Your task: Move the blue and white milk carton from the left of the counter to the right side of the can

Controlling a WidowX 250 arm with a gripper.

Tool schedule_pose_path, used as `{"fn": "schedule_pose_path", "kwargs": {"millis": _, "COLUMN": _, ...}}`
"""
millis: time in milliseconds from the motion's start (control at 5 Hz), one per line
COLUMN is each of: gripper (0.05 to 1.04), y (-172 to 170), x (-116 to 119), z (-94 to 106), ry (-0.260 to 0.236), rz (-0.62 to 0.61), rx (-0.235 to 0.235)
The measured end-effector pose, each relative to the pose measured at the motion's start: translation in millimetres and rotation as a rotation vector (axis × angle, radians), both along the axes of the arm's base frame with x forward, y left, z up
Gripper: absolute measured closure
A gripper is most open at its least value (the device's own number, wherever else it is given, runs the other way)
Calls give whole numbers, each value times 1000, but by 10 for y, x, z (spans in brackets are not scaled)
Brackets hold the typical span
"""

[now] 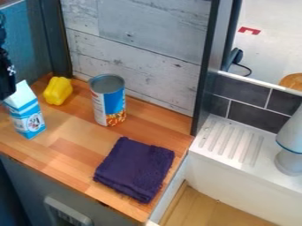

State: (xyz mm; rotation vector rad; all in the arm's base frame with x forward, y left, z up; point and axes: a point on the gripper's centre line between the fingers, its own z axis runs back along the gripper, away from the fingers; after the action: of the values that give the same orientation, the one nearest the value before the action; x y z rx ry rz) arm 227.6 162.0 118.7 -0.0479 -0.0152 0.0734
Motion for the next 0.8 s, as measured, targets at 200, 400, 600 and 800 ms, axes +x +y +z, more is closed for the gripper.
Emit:
{"fn": "schedule_pose_path", "kwargs": {"millis": 200, "gripper": 83, "y": 114, "x": 44, "z": 10, "ry": -14, "rz": -118, "rx": 15}}
{"fn": "schedule_pose_path", "kwargs": {"millis": 400, "gripper": 83, "y": 202, "x": 115, "z": 37, "ry": -33, "rz": -287, "rx": 55}}
{"fn": "schedule_pose_path", "kwargs": {"millis": 600, "gripper": 82, "y": 275, "x": 199, "z": -58, "ry": -54, "rz": -314, "rx": 59}}
{"fn": "schedule_pose_path", "kwargs": {"millis": 800, "gripper": 83, "y": 378, "x": 306, "z": -158, "ry": -81, "rz": -285, "rx": 71}}
